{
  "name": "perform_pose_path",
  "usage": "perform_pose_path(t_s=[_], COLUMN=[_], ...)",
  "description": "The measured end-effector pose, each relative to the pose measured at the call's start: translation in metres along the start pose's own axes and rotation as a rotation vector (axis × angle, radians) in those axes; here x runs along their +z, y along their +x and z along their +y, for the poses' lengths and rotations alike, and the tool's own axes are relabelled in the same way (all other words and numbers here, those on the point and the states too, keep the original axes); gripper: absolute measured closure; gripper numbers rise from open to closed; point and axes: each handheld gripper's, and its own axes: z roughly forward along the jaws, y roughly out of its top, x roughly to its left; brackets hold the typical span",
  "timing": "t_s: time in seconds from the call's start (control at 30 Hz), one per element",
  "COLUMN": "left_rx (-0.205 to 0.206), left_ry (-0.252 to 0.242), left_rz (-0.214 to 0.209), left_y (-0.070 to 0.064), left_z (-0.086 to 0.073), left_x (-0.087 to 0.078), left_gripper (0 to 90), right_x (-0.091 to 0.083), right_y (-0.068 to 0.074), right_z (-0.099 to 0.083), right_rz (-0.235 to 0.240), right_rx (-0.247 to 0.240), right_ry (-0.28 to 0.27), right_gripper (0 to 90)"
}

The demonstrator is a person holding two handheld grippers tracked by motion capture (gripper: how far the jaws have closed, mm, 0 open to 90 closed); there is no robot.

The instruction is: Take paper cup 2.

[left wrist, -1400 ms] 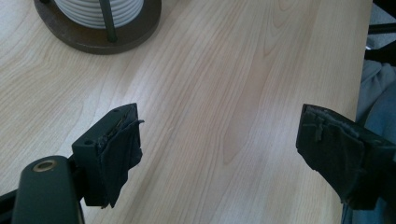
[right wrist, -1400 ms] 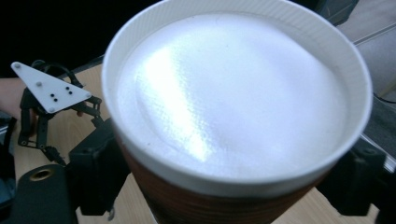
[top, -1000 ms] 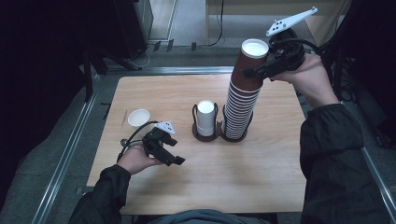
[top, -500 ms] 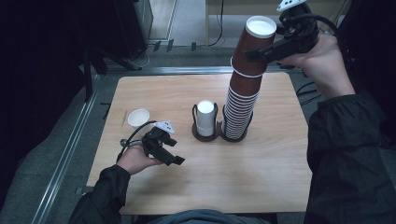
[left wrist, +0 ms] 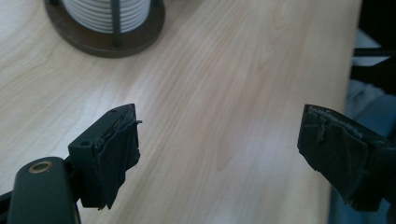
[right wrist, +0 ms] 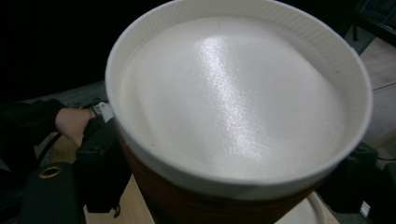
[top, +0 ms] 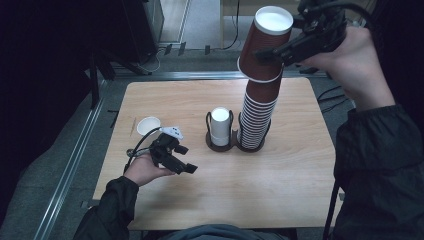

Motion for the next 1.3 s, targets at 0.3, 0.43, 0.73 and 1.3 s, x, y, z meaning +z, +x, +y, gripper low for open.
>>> perform_pose_path(t_s=[0.3, 0.43, 0.73, 1.3], left_rx=[-0.004, -0.008, 0.013, 0.087], left_ry=[-0.025, -0.033, -0.039, -0.043], left_rz=[0.025, 0.021, 0.021, -0.016], left_y=[0.000, 0.001, -0.005, -0.017], left_z=[0.000, 0.001, 0.003, 0.007], left_x=[-0.007, -0.006, -0.007, -0.005], left_gripper=[8.8, 6.8, 5.4, 14.6], right_x=[0.023, 0.036, 0.064, 0.110], right_y=[0.029, 0.038, 0.054, 0.080], right_z=[-0.019, -0.038, -0.073, -0.141], right_rz=[0.095, 0.125, 0.182, 0.225], right_rx=[-0.019, -0.020, -0.018, -0.015], right_ry=[0.003, 0.013, 0.038, 0.070], right_gripper=[18.1, 18.0, 18.0, 18.1])
